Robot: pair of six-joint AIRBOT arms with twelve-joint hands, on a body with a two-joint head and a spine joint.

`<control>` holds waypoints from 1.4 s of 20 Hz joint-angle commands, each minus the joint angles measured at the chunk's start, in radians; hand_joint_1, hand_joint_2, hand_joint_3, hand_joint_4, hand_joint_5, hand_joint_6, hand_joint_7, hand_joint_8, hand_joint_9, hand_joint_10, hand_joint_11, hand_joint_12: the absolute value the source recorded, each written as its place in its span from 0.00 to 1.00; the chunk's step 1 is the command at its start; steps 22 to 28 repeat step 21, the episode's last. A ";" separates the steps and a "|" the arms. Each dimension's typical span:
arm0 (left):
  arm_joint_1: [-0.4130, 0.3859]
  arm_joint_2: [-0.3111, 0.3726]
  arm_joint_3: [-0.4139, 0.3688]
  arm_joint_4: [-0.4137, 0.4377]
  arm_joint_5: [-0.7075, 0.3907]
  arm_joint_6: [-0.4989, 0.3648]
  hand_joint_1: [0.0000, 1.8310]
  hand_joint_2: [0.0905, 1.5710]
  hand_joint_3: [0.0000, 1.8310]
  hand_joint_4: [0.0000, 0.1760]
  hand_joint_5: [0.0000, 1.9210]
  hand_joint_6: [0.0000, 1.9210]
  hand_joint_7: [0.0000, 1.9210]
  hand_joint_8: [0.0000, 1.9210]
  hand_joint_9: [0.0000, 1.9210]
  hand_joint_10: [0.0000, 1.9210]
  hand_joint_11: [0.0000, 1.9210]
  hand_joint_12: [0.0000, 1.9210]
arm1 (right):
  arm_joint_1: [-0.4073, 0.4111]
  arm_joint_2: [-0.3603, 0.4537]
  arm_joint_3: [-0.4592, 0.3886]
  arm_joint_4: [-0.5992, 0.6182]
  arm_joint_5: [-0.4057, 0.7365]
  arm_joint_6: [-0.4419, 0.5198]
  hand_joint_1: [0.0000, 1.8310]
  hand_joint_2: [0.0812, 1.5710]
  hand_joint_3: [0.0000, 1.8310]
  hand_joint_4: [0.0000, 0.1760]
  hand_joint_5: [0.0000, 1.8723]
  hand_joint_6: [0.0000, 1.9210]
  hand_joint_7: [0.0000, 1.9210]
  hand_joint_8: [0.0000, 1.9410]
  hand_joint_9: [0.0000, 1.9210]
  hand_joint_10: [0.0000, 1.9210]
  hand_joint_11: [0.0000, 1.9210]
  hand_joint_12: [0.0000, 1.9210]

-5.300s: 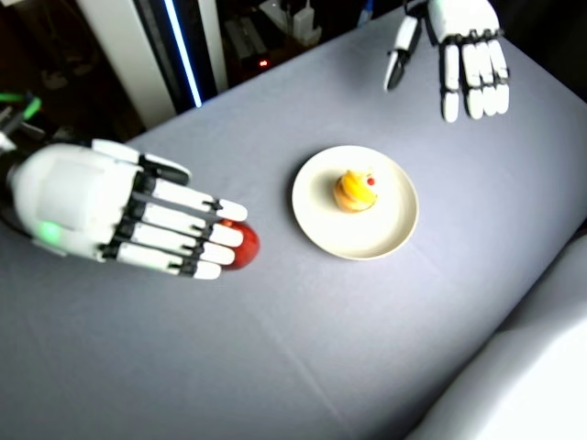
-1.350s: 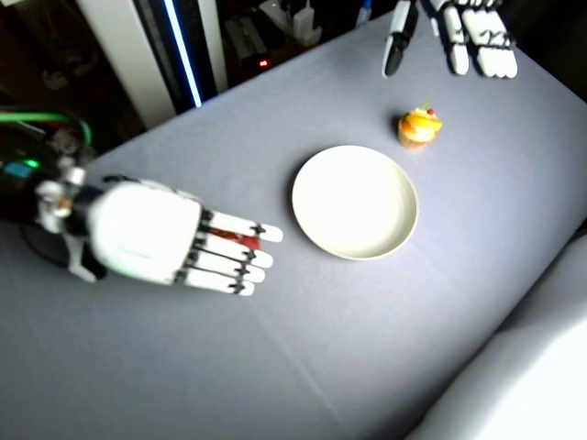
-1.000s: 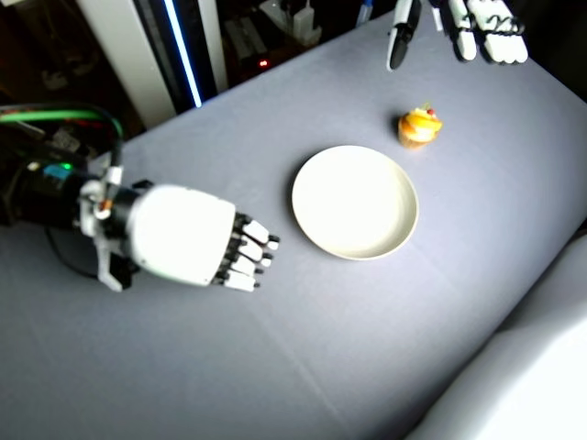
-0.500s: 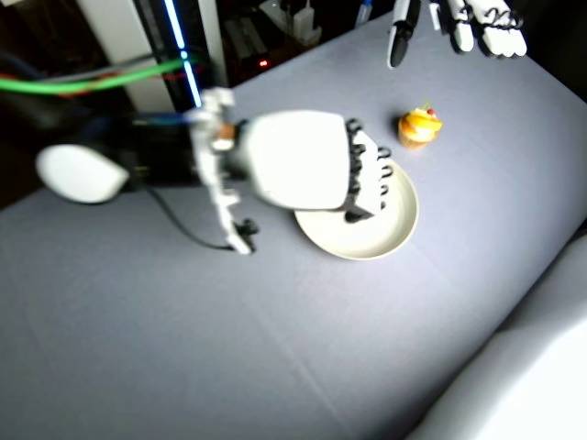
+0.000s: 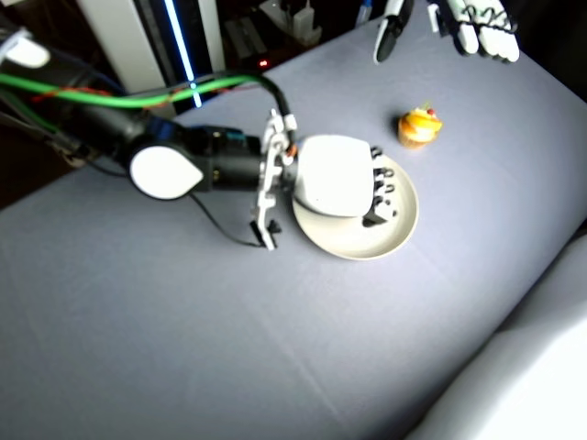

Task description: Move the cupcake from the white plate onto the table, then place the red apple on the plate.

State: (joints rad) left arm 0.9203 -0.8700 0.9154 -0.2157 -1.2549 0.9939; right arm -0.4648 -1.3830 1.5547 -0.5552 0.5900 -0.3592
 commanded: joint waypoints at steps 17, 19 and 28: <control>0.076 0.013 -0.020 -0.015 -0.324 -0.116 0.38 0.55 0.00 0.98 0.00 0.00 0.00 0.00 0.00 0.00 0.00 0.00 | -0.442 0.372 -0.338 0.623 0.924 -0.054 0.41 0.51 0.00 1.00 0.00 0.00 0.00 0.00 0.00 0.00 0.00 0.00; 0.078 0.013 -0.017 -0.015 -0.351 -0.146 0.39 0.58 0.01 0.99 0.00 0.00 0.00 0.00 0.00 0.00 0.03 0.01 | -0.526 0.381 -0.362 0.685 1.048 -0.041 0.43 0.61 0.01 1.00 0.00 0.00 0.00 0.00 0.00 0.00 0.00 0.00; 0.079 0.013 -0.016 -0.010 -0.387 -0.161 0.39 0.58 0.01 0.89 0.00 0.00 0.01 0.00 0.01 0.00 0.04 0.02 | -0.546 0.387 -0.379 0.690 1.114 -0.041 0.41 0.67 0.01 0.75 0.00 0.00 0.05 0.00 0.05 0.01 0.05 0.03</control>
